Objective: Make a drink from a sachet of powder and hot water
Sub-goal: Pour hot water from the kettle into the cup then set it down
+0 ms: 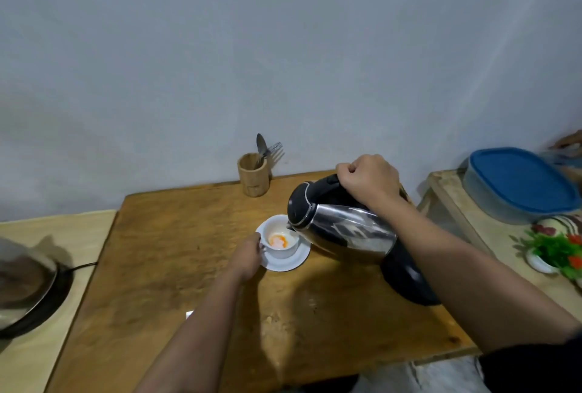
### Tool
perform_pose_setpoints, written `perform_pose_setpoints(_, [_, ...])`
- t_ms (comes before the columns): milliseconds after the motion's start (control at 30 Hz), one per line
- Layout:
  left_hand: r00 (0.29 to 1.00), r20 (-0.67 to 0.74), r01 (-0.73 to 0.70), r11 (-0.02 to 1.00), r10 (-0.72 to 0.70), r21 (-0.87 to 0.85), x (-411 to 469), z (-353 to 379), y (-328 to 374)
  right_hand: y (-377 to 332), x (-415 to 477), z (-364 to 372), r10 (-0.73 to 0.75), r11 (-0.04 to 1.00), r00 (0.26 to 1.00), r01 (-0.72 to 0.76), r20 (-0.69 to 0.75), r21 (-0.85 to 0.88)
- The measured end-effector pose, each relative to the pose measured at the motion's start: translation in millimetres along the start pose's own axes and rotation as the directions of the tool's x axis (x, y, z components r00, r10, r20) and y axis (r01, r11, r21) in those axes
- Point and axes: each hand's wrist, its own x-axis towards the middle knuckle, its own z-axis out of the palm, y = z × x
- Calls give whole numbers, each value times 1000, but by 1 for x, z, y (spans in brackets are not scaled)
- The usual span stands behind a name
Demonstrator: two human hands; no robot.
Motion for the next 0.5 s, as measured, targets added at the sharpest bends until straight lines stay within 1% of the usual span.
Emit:
perform_pose_setpoints(167, [1000,25,-18,1000,18,-8,1,-6,3,-19,11,6,-102,990,995,102,9,-102])
perform_pose_setpoints(300, [998,42,-42,999,43,-13,3,-11,3,-27,20,8,-165,975,986,169,38,-144])
perform_pose_setpoints(500, [999,54,-9,1000,9,3,4,-12,4,-36,23,15,-221,953,973,229,63,-198])
